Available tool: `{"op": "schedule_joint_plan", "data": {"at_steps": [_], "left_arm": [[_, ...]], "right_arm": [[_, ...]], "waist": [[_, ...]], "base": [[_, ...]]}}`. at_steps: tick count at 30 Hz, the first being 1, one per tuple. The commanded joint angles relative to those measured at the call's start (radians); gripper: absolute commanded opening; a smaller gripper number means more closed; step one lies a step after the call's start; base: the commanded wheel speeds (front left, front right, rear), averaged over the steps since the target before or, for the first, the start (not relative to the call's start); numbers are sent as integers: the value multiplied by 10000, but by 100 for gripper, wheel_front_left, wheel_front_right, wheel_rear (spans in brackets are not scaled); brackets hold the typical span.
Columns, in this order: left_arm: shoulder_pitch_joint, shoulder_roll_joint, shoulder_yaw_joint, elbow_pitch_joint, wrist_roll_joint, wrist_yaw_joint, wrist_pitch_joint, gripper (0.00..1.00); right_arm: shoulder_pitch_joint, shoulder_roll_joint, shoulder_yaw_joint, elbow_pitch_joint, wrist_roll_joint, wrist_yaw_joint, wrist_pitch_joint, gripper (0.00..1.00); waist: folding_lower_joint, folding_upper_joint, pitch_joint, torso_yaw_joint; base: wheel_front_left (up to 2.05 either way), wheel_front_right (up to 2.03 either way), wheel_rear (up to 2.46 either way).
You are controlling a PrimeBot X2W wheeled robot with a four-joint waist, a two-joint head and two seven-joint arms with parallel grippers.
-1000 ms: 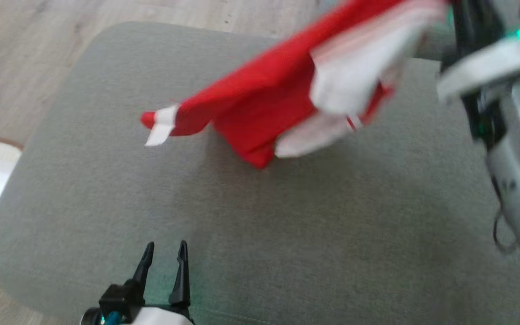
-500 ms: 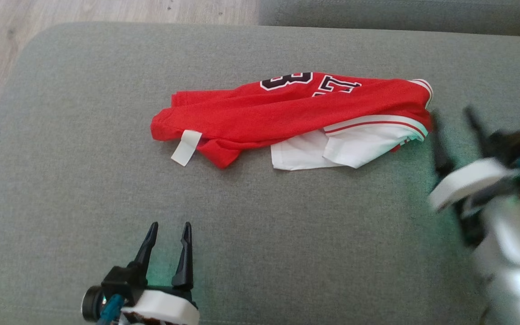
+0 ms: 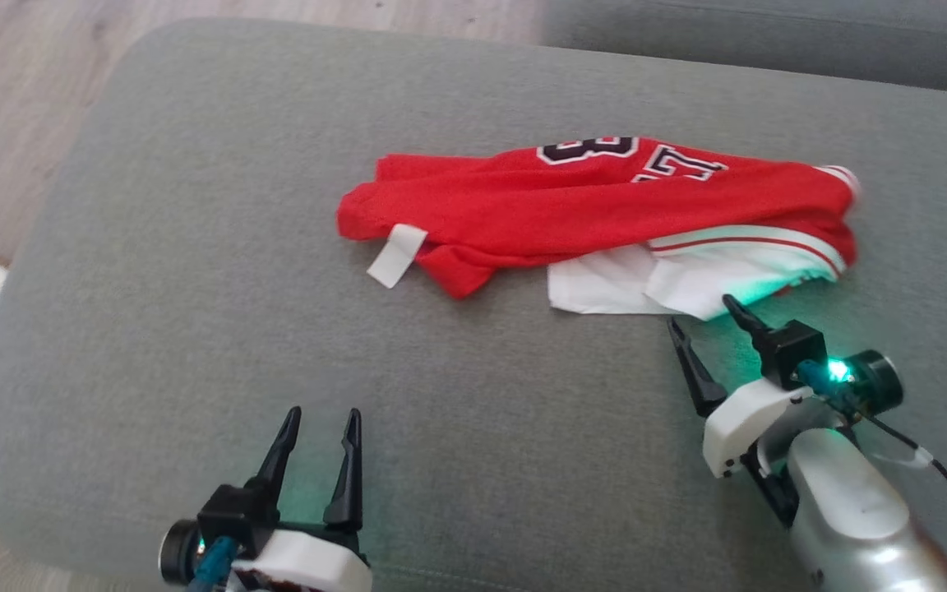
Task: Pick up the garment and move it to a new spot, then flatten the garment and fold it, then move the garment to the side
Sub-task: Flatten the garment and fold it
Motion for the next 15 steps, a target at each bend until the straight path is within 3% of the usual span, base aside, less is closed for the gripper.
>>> {"op": "schedule_joint_plan", "data": {"at_steps": [1, 15], "left_arm": [[-116, 14, 300, -288, -44, 32, -97, 100], [-249, 14, 172, -413, -283, 174, -97, 100]], "right_arm": [[-385, 108, 32, -164, -273, -7, -110, 100], [-500, 509, -1473, 17, -2245, -7, -110, 100]], "waist": [[0, 0, 87, 186], [0, 0, 393, 101]], "base": [[0, 0, 0], [0, 0, 0]]}}
